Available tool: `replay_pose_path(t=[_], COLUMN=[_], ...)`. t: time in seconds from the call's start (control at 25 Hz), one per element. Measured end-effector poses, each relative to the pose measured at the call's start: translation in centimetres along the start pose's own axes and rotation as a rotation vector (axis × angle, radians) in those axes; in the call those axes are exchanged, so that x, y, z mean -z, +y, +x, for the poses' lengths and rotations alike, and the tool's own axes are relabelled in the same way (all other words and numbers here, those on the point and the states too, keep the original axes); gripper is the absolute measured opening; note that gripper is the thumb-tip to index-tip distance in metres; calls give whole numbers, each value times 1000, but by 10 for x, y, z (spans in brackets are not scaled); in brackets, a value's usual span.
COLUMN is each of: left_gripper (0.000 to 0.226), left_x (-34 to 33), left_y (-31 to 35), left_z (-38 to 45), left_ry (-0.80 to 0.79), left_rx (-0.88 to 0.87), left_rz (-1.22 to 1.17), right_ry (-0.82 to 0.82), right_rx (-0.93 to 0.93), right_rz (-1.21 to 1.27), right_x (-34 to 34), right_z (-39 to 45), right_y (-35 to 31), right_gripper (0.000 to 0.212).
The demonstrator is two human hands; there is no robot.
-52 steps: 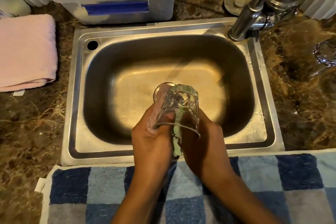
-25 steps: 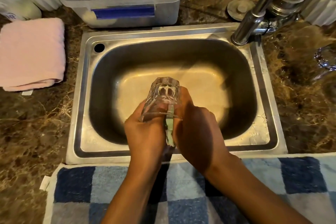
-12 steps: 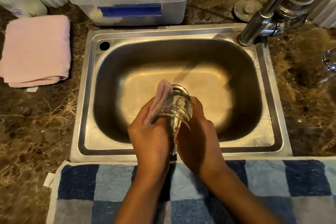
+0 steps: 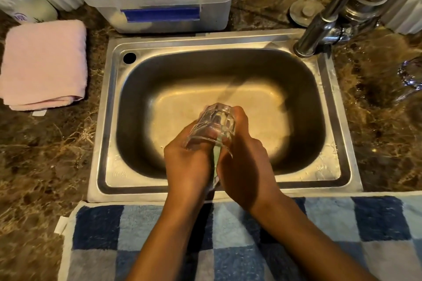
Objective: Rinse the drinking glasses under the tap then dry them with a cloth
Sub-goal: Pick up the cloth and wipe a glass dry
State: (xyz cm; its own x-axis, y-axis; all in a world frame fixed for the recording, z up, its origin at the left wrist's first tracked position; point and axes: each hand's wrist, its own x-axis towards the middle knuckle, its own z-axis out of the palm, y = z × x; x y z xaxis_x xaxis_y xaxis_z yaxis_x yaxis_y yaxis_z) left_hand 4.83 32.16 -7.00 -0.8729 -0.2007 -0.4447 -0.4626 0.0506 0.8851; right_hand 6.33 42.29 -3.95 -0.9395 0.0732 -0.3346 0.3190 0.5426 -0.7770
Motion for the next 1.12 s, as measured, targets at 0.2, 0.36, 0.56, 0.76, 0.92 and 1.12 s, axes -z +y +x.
replay_pose_path(t=[0.2,0.36,0.56,0.76,0.92,1.12], left_gripper=[52,20,45,25,31,41], left_x=[9,-6,-1,-15,-18,-17], left_y=[0,4,-7,-2,-7,-9], left_z=[15,8,8,11,4,8], left_ry=[70,-83,25,-64,1,2], left_rx=[-590,81,-589,29,-147,-481], left_rz=[479,-200,434,-131,115,446], right_ry=[17,34,23,3,45,44], right_rx=[171,59,207,130,181,203], right_rz=[-352,24,-484,-196,-263,-468], right_x=[4,4,10,9,7,15], right_z=[14,1,9,3,-1,6], right_y=[5,2,7,16,28,31], right_gripper=[76,82,74,53,94,81])
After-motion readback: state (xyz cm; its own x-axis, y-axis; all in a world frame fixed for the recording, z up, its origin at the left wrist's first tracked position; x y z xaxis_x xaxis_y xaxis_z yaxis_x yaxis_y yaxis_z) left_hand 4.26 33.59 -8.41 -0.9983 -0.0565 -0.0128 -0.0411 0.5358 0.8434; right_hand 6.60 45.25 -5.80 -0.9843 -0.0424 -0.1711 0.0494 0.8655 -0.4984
